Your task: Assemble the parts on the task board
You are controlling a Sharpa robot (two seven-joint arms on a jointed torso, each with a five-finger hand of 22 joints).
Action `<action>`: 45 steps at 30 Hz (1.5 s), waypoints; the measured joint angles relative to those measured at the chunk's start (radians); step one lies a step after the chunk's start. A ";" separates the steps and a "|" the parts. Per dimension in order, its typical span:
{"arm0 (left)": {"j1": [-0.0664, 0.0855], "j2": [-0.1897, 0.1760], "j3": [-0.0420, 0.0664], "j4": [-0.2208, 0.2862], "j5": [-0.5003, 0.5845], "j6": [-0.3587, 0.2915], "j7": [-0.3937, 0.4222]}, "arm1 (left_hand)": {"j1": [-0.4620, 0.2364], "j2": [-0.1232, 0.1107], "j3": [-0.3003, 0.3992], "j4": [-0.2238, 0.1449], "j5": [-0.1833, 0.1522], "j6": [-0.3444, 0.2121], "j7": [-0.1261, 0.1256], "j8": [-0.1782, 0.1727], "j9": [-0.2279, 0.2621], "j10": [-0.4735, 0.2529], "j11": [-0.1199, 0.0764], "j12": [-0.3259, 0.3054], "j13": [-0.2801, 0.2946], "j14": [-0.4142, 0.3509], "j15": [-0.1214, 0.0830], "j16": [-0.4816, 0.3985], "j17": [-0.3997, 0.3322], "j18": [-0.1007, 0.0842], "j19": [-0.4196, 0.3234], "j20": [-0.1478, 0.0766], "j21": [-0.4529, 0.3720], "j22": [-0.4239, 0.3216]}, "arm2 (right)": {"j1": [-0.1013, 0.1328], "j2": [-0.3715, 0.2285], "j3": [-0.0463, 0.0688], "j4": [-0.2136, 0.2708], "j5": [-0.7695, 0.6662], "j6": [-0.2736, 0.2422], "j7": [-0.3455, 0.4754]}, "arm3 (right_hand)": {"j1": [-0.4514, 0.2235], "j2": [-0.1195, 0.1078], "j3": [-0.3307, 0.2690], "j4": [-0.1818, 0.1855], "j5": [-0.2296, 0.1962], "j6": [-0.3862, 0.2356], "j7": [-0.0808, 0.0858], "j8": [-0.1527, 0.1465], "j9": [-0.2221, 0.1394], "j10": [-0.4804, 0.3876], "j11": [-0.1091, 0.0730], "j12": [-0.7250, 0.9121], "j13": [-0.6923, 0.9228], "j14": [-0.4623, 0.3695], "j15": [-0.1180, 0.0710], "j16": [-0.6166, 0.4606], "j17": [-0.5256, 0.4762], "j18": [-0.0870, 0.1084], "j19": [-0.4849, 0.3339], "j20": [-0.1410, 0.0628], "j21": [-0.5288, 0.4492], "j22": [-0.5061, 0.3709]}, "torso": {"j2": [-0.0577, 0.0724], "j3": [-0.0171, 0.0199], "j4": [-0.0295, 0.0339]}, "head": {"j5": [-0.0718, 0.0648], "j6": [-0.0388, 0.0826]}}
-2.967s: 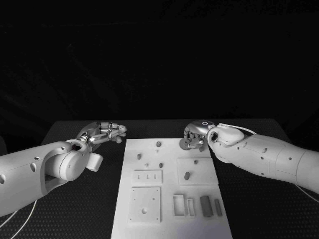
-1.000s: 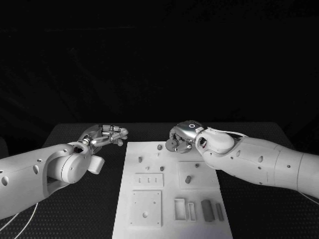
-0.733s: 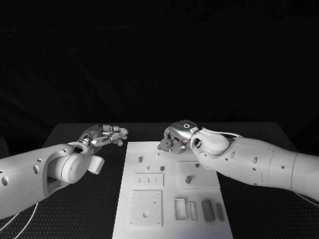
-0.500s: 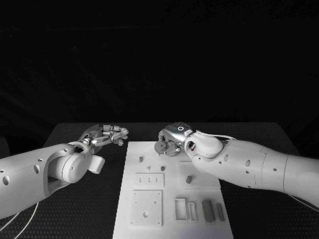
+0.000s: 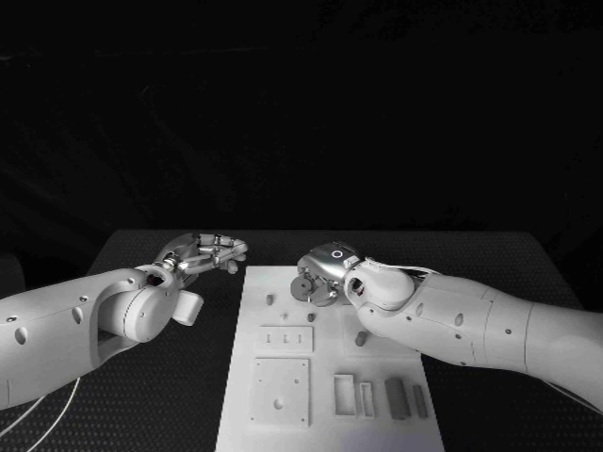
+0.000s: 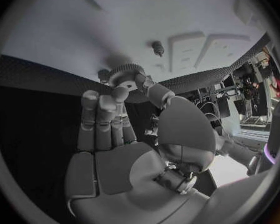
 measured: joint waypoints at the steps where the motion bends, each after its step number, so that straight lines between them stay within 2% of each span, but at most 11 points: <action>1: 0.000 0.000 0.000 0.000 0.000 0.000 0.000 | 0.000 0.000 0.000 0.000 0.000 0.000 0.000 0.000 0.000 0.000 0.000 0.000 0.000 0.000 0.000 0.000 0.000 0.000 0.000 0.000 0.000 0.000 | 0.000 0.000 0.000 -0.003 0.000 0.000 0.000 | 0.000 0.000 0.000 0.000 0.000 0.000 0.000 0.000 0.000 0.000 0.000 0.000 0.000 0.000 0.000 0.000 0.000 0.000 0.000 0.000 0.000 0.000 | 0.000 0.0001 -0.0001 | 0.001 0.000; 16: 0.000 0.003 0.000 -0.002 0.000 0.000 0.000 | 0.000 0.000 0.000 0.000 0.000 0.000 0.000 -0.004 0.001 0.000 0.000 0.000 0.001 0.000 0.000 0.000 0.000 -0.001 0.000 0.000 0.000 -0.001 | 0.003 0.027 -0.003 -0.041 -0.002 0.002 0.003 | 0.002 0.002 0.000 0.000 0.000 0.000 0.000 0.000 0.001 0.000 0.000 0.000 -0.003 0.000 0.000 0.000 -0.002 0.000 0.000 0.000 0.000 0.000 | -0.001 0.0014 -0.0020 | 0.005 -0.006; 33: 0.000 0.005 0.000 -0.004 0.000 0.000 0.000 | 0.000 0.000 0.000 0.000 0.000 0.000 0.000 -0.004 0.002 0.000 0.000 0.000 0.002 0.000 0.000 0.000 0.000 -0.001 0.000 0.000 0.004 -0.002 | 0.002 0.031 -0.008 -0.036 0.001 0.022 0.008 | 0.005 -0.003 -0.007 -0.007 -0.001 0.000 0.000 -0.007 0.001 0.000 0.000 0.000 -0.007 0.001 0.002 0.000 -0.007 0.000 0.000 0.001 0.000 -0.001 | -0.001 0.0021 -0.0041 | 0.005 -0.015; 45: 0.000 0.008 0.000 -0.006 0.000 0.000 0.000 | 0.000 0.000 0.000 0.000 0.000 0.000 0.000 -0.004 0.001 0.000 0.000 -0.004 0.002 0.000 0.000 0.000 0.000 -0.002 0.000 0.000 0.004 -0.003 | 0.002 0.040 -0.009 -0.046 0.001 0.029 0.008 | 0.009 -0.007 -0.016 -0.016 -0.001 -0.002 0.002 -0.010 0.001 -0.004 0.004 0.000 -0.009 0.001 0.002 0.000 -0.009 0.000 0.000 0.001 -0.001 0.000 | -0.001 0.0017 -0.0032 | 0.004 -0.014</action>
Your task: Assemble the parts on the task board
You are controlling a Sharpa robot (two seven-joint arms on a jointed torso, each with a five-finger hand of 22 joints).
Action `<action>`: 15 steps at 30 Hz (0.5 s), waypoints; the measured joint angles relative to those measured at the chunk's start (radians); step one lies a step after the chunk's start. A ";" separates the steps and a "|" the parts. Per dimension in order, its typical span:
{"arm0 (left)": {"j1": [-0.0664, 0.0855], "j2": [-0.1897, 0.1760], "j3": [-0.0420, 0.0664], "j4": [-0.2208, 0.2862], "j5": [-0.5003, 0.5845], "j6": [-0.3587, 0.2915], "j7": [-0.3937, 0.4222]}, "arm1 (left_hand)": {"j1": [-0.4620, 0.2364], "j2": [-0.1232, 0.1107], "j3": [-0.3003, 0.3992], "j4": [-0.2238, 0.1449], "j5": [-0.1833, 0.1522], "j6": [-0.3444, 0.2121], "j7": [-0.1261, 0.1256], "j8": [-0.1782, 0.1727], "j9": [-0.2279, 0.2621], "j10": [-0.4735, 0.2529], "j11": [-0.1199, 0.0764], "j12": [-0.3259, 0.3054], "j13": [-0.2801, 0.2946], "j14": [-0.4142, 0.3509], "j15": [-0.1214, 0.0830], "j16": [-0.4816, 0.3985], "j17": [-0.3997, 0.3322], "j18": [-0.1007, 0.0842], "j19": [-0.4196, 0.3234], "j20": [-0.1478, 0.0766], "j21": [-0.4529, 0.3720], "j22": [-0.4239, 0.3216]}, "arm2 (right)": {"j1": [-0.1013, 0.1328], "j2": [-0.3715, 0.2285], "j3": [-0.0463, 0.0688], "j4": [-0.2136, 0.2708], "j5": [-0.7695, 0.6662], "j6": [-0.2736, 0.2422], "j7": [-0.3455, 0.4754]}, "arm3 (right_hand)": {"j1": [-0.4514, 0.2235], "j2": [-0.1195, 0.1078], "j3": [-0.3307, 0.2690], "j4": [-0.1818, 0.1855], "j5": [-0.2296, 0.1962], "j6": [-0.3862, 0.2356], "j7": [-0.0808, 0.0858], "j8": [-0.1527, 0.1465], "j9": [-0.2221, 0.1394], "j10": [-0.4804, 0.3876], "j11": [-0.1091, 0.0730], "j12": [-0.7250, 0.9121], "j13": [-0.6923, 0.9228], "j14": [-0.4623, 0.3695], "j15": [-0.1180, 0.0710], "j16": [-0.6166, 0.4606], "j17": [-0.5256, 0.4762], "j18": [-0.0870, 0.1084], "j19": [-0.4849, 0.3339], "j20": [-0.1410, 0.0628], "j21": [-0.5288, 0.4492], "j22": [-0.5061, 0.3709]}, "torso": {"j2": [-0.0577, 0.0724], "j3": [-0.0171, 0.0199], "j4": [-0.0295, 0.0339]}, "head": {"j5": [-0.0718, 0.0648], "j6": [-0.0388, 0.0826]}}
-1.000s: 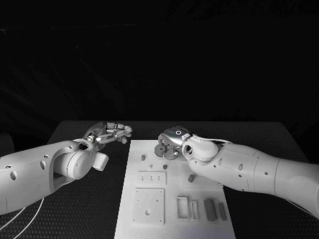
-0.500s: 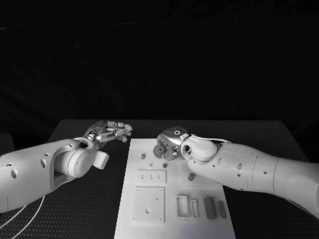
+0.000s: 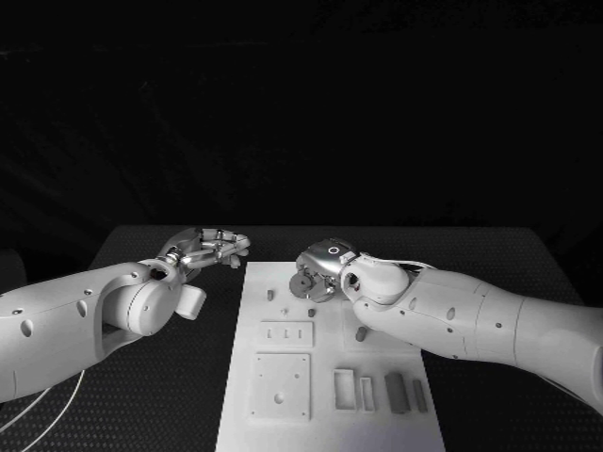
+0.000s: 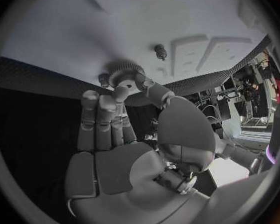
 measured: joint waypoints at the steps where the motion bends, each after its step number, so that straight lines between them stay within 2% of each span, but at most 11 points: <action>1: 0.000 0.000 0.000 0.000 0.000 0.000 0.000 | 0.000 0.000 0.000 0.000 0.000 0.000 0.000 0.000 0.000 0.000 0.000 0.000 0.000 0.000 0.000 0.000 0.000 0.000 0.000 0.000 0.000 0.000 | 0.000 0.001 -0.001 -0.002 0.000 0.000 0.000 | 0.000 0.000 -0.002 -0.002 0.000 -0.005 0.005 0.000 0.000 -0.003 0.003 0.000 -0.001 -0.004 0.004 0.000 -0.001 0.000 0.000 0.000 -0.001 0.000 | 0.000 0.0000 0.0001 | 0.000 0.001; 4: 0.000 0.000 0.000 0.000 0.000 0.000 0.000 | 0.000 0.000 0.000 0.000 0.000 0.000 0.000 0.000 0.000 0.000 0.000 0.000 0.000 0.000 0.000 0.000 0.000 0.000 0.000 0.000 0.000 0.000 | -0.001 0.003 -0.002 -0.006 0.000 0.000 0.000 | 0.002 -0.002 -0.006 -0.006 0.000 -0.017 0.017 -0.010 -0.002 -0.007 0.007 0.004 -0.002 -0.005 0.005 0.000 -0.002 0.000 -0.002 0.002 -0.001 0.000 | 0.000 0.0000 0.0007 | 0.000 0.001; 5: 0.000 -0.001 0.000 0.000 0.000 0.000 0.000 | 0.000 0.000 0.000 0.000 0.000 0.000 0.000 0.000 0.000 0.000 0.000 0.000 0.001 0.000 0.000 0.000 0.000 0.000 0.000 0.000 0.000 0.000 | -0.002 0.004 -0.003 -0.007 0.001 0.000 0.000 | 0.005 -0.011 -0.011 -0.011 0.000 -0.029 0.027 -0.019 -0.006 -0.010 0.010 0.004 -0.003 -0.009 0.009 0.000 -0.004 0.000 -0.002 0.002 -0.001 0.000 | 0.000 -0.0001 0.0009 | 0.001 0.002; 8: 0.000 -0.001 0.000 0.000 0.000 0.000 0.000 | 0.000 0.000 0.000 0.000 0.000 0.000 0.000 0.000 0.000 0.000 0.000 0.000 0.001 0.000 0.000 0.000 0.000 0.000 0.000 0.000 0.000 -0.001 | -0.003 0.004 -0.005 -0.007 0.001 0.001 0.000 | 0.003 -0.025 -0.029 -0.020 0.001 -0.069 0.027 -0.039 -0.015 -0.018 0.018 0.004 -0.005 -0.011 0.011 0.000 -0.006 0.000 -0.004 0.004 -0.003 0.000 | 0.001 -0.0001 0.0012 | 0.002 0.002; 15: 0.000 -0.002 0.000 0.000 0.000 0.000 0.000 | 0.000 0.000 0.000 0.000 0.000 0.000 0.000 0.000 0.001 0.000 0.000 0.000 0.001 0.000 0.000 0.000 0.000 -0.005 0.000 0.000 0.000 -0.001 | -0.005 -0.002 -0.005 -0.007 0.007 -0.001 -0.001 | -0.002 -0.038 -0.054 -0.021 0.001 -0.089 0.033 -0.045 -0.016 -0.020 0.020 0.011 -0.007 -0.014 0.014 0.000 -0.008 0.000 -0.009 0.009 -0.003 0.000 | 0.001 0.0003 -0.0005 | 0.003 0.000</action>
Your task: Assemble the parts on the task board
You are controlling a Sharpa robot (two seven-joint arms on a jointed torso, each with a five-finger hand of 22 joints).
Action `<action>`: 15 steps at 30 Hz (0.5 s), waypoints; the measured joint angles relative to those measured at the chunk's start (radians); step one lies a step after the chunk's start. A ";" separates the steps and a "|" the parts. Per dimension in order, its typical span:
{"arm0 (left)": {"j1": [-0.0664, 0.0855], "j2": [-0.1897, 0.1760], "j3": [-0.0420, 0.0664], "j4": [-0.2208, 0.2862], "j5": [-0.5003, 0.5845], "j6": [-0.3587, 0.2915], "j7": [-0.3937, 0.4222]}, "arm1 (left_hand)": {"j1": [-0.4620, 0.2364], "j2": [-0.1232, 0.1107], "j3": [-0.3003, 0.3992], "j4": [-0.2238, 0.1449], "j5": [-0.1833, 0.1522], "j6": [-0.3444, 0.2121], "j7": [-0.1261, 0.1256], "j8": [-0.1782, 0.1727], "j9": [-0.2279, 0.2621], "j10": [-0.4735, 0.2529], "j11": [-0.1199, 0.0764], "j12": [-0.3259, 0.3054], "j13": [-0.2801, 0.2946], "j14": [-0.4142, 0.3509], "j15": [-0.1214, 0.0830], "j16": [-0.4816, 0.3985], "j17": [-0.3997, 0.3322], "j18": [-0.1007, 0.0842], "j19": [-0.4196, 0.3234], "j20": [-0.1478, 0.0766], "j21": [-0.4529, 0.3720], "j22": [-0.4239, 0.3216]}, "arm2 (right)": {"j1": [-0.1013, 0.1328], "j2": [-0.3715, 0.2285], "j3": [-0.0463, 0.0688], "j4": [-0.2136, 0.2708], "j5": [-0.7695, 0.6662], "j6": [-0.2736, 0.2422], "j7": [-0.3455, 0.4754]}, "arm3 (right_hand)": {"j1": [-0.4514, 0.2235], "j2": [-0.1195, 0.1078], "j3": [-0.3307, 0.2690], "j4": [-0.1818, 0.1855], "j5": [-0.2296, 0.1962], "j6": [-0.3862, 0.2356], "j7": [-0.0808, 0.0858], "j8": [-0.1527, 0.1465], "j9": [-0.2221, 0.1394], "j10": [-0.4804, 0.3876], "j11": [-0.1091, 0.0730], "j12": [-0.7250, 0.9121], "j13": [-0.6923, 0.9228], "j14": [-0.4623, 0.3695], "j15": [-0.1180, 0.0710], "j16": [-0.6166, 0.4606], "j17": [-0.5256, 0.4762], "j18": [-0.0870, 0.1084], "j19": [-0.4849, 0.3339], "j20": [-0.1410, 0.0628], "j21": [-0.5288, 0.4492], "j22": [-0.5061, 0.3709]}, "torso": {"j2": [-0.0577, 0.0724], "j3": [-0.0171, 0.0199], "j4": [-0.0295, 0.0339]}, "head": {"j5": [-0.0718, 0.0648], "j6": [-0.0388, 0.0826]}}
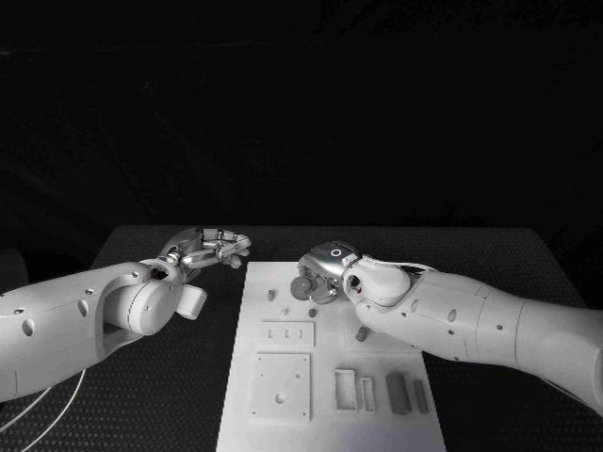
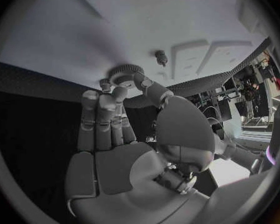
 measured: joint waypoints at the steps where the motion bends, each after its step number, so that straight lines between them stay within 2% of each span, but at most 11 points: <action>1: 0.000 0.000 0.000 0.000 0.000 0.000 0.000 | 0.000 0.000 0.000 0.000 0.000 0.000 0.000 0.000 0.000 0.000 0.000 0.000 0.000 0.000 0.000 0.000 0.000 0.000 0.000 0.000 0.000 0.000 | 0.000 -0.001 0.000 0.001 0.002 -0.001 0.000 | 0.000 0.000 0.000 0.000 0.000 0.000 0.000 0.000 0.000 0.000 0.000 0.000 0.000 0.000 0.000 0.000 -0.001 0.000 0.000 0.000 0.000 0.000 | 0.000 0.0001 -0.0003 | 0.000 0.000; 7: 0.000 -0.002 0.000 0.001 0.000 0.000 0.000 | 0.000 0.000 0.000 0.000 0.000 0.000 0.000 0.000 0.000 0.000 0.000 0.000 0.000 0.000 0.000 0.000 0.000 0.000 0.000 0.000 0.000 0.000 | 0.000 -0.014 0.000 0.018 0.011 -0.013 0.001 | 0.000 0.000 -0.003 -0.003 0.000 0.000 0.000 0.000 0.000 0.000 0.000 0.000 -0.001 -0.004 0.004 0.000 -0.001 0.000 0.000 0.000 0.000 0.000 | -0.001 0.0007 -0.0022 | 0.001 0.002; 11: 0.000 -0.004 0.000 0.001 0.000 0.000 0.000 | 0.000 0.000 0.000 0.000 0.000 0.000 0.000 0.000 0.000 0.004 0.004 0.000 0.001 0.000 0.000 0.000 0.000 0.000 0.000 0.000 0.000 -0.001 | 0.000 -0.042 0.001 0.046 0.029 -0.037 0.009 | 0.000 0.000 -0.005 0.000 0.000 -0.002 -0.001 0.000 0.002 -0.003 0.003 0.000 -0.002 -0.004 0.004 0.000 -0.002 0.000 0.000 0.000 0.000 0.000 | -0.001 0.0017 -0.0023 | 0.000 0.005; 13: 0.000 -0.006 0.000 0.001 0.000 0.000 0.000 | 0.000 0.000 0.000 0.000 0.000 0.000 0.000 0.000 0.000 0.004 0.004 0.000 0.001 0.000 0.000 0.000 0.000 0.000 0.000 0.000 0.000 -0.001 | 0.000 -0.061 0.004 0.067 0.046 -0.053 0.017 | 0.000 0.000 -0.005 0.000 0.000 -0.001 -0.001 0.001 0.003 -0.003 0.003 0.004 -0.002 -0.004 0.004 0.000 -0.002 0.000 0.000 0.000 0.000 0.000 | -0.001 0.0020 -0.0030 | 0.000 0.007; 15: 0.000 -0.009 0.000 0.000 0.000 0.000 0.000 | 0.000 0.000 0.000 0.000 0.000 0.000 0.000 0.000 0.000 0.004 0.004 0.000 0.001 0.000 0.000 0.000 0.000 0.000 0.000 0.000 0.000 -0.001 | 0.002 -0.090 0.014 0.095 0.071 -0.072 0.029 | 0.000 0.000 -0.005 0.000 0.000 0.001 0.001 0.006 0.003 -0.003 0.003 0.004 -0.003 -0.004 0.004 0.000 -0.004 0.000 0.000 0.000 0.000 -0.001 | -0.001 0.0027 -0.0040 | 0.000 0.010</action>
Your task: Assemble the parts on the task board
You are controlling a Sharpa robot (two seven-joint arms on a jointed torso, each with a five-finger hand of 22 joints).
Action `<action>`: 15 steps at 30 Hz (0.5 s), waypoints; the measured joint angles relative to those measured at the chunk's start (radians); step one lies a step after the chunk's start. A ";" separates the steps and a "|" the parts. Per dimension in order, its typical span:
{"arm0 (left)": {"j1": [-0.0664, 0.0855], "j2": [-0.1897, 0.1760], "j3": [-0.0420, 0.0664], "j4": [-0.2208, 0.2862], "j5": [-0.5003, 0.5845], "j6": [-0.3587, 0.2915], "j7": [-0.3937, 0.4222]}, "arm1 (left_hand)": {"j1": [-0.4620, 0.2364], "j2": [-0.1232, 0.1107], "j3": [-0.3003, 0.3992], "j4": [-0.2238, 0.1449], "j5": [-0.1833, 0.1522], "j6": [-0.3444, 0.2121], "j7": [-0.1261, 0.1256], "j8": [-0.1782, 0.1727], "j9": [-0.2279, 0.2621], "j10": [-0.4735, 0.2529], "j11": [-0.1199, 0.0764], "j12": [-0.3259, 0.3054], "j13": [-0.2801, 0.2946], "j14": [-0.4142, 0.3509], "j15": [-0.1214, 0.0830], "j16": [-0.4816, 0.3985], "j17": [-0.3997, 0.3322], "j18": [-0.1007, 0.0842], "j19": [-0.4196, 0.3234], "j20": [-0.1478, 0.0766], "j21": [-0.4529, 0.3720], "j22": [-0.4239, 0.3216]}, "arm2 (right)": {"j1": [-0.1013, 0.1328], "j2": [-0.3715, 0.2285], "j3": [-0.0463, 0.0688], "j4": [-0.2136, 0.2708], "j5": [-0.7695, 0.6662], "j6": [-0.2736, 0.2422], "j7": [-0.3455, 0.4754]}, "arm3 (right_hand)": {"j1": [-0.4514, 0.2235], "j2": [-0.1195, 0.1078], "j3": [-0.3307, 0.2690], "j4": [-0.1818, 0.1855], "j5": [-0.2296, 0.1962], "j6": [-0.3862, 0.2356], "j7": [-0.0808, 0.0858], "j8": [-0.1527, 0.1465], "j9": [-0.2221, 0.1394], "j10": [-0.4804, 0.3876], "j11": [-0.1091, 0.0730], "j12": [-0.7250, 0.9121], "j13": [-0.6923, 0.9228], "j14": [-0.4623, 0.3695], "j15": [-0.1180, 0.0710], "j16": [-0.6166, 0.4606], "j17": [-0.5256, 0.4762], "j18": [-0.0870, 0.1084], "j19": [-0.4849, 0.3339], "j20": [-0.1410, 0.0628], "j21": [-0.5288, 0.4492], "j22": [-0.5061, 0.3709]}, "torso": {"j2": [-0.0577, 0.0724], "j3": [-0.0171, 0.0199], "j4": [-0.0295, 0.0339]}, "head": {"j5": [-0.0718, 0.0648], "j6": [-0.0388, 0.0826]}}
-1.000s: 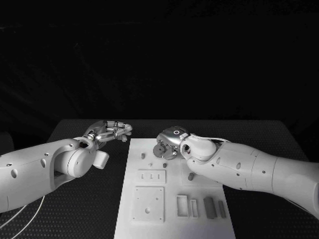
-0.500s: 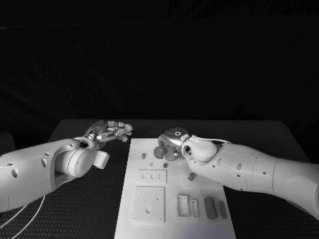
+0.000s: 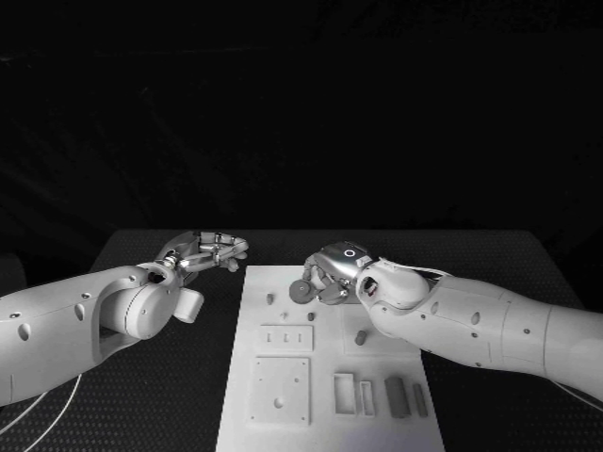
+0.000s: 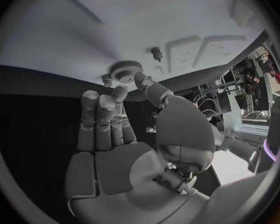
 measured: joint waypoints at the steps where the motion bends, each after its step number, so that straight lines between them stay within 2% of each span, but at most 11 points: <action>1: 0.000 -0.001 0.000 0.000 0.000 0.000 0.000 | 0.000 0.000 0.000 0.000 0.000 0.000 0.000 0.000 0.000 0.000 0.000 0.000 0.000 0.000 0.000 0.000 0.000 0.000 0.000 0.000 0.000 0.000 | 0.002 -0.014 0.006 0.013 0.013 -0.007 0.007 | 0.000 0.000 0.000 0.000 0.000 0.004 0.002 0.000 0.001 0.000 0.000 0.004 -0.001 0.000 0.000 0.000 0.000 0.000 0.000 0.000 0.000 -0.001 | 0.000 0.0005 -0.0006 | 0.000 0.002; 6: 0.000 -0.002 0.000 -0.010 0.000 0.000 0.001 | 0.000 0.000 0.000 0.000 0.000 0.000 0.000 0.000 0.001 0.000 0.000 0.000 0.000 0.000 0.000 0.000 0.000 0.000 0.000 0.000 0.000 0.000 | 0.036 -0.101 0.039 0.084 0.110 -0.034 0.058 | 0.000 0.000 0.000 0.000 0.000 0.011 0.002 0.005 0.002 0.000 0.000 0.005 -0.002 0.000 0.000 0.000 -0.002 0.000 0.000 0.000 0.000 -0.001 | -0.002 0.0023 -0.0071 | 0.001 0.011; 11: 0.000 0.006 0.000 -0.031 0.000 0.002 0.001 | 0.000 0.000 0.000 0.000 0.000 0.000 0.000 0.000 0.003 0.001 -0.001 0.000 0.003 0.000 0.000 0.000 0.000 0.000 0.000 0.000 0.000 -0.001 | 0.051 -0.179 0.052 0.118 0.235 -0.024 0.124 | -0.002 0.003 -0.004 0.002 0.004 0.015 0.000 0.005 0.002 0.000 0.000 0.005 -0.003 0.000 0.000 0.000 -0.002 0.000 0.000 0.000 0.000 -0.001 | -0.007 0.0072 -0.0182 | 0.006 0.018; 13: -0.001 0.012 -0.001 -0.043 0.000 0.003 0.002 | 0.000 0.000 0.000 0.000 0.000 0.009 -0.002 0.000 0.005 0.009 -0.006 0.000 0.005 0.000 0.000 -0.004 0.000 0.000 0.000 0.000 0.000 -0.002 | 0.052 -0.211 0.056 0.122 0.294 -0.008 0.158 | -0.004 0.026 -0.026 -0.012 0.016 0.021 0.000 0.005 0.003 -0.011 -0.003 0.010 -0.003 -0.008 0.005 0.000 -0.001 0.000 -0.007 0.005 0.000 0.000 | -0.010 0.0096 -0.0253 | 0.007 0.020; 15: -0.001 0.018 -0.001 -0.051 0.000 0.006 0.002 | 0.000 0.000 0.000 0.000 0.000 0.013 -0.005 0.000 0.006 0.018 -0.007 0.000 0.007 0.000 0.000 -0.004 0.000 0.000 0.000 0.000 0.004 -0.003 | 0.052 -0.239 0.057 0.119 0.348 0.012 0.188 | -0.003 0.038 -0.051 -0.022 0.035 0.021 0.001 0.005 0.003 -0.022 0.000 0.012 -0.003 -0.022 0.004 0.006 0.000 0.000 -0.022 0.007 0.000 0.001 | -0.014 0.0119 -0.0314 | 0.007 0.022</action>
